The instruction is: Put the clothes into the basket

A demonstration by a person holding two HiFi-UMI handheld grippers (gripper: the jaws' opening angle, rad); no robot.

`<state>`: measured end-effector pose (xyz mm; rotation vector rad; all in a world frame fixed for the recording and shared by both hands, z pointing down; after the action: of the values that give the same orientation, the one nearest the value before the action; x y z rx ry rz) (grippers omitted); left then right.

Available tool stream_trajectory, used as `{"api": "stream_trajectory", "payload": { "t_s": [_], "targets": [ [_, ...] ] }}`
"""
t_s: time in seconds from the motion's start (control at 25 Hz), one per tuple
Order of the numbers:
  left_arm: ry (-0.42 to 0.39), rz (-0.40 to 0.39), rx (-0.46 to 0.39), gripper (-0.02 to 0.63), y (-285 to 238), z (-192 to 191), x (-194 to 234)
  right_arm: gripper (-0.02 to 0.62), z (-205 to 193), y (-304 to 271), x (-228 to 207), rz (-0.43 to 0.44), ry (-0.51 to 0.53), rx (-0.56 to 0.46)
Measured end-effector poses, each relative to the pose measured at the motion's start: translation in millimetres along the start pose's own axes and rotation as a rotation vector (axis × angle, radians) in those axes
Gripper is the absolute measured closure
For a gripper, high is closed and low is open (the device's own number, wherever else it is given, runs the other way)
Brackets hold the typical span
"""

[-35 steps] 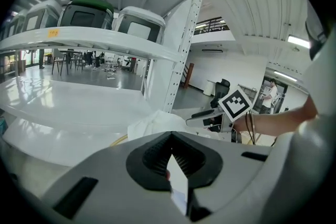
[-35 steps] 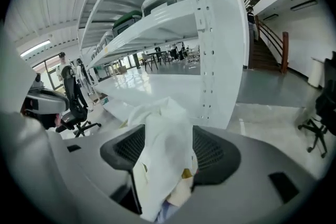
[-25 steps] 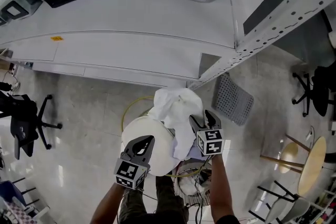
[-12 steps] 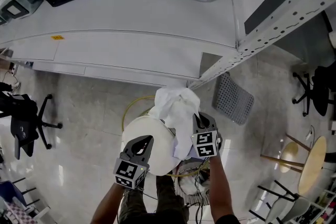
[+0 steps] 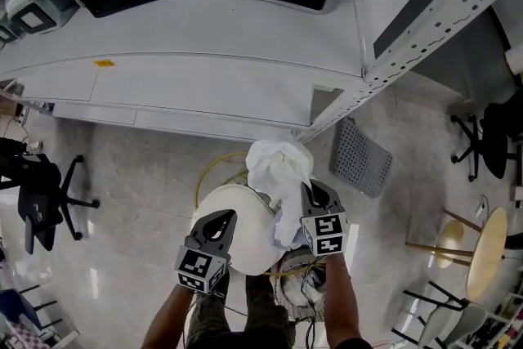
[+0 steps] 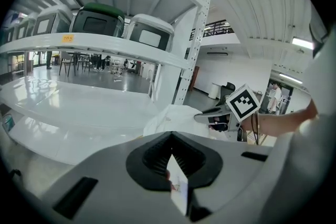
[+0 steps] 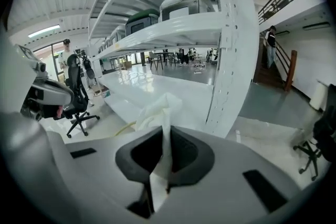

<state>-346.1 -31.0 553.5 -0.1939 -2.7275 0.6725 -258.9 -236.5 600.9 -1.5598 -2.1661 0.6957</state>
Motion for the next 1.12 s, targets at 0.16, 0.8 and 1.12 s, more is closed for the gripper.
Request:
{"api": "stream_trajectory", "payload": {
  "t_s": [0.16, 0.8, 1.12],
  "targets": [
    [-0.009, -0.004, -0.021, 0.605, 16, 8, 2, 0.557, 24, 21, 11, -0.013, -0.001, -0.051],
    [-0.101, -0.055, -0.132, 0.605, 90, 59, 3, 0.557, 103, 140, 50, -0.149, -0.032, -0.243],
    [-0.150, -0.121, -0.173, 0.605, 118, 82, 1, 0.557, 121, 209, 70, -0.260, -0.081, -0.322]
  ]
}}
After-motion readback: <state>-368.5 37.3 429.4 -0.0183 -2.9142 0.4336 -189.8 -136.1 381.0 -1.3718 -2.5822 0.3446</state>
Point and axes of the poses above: the fingertips, and each gripper's own axes: y backward along the fingers, x to its left, z out of its top, the point moved 4 cm from there along y, backward along the fingers, and after that the axes turned 4 degrees about -z, right-handed, at the moved point
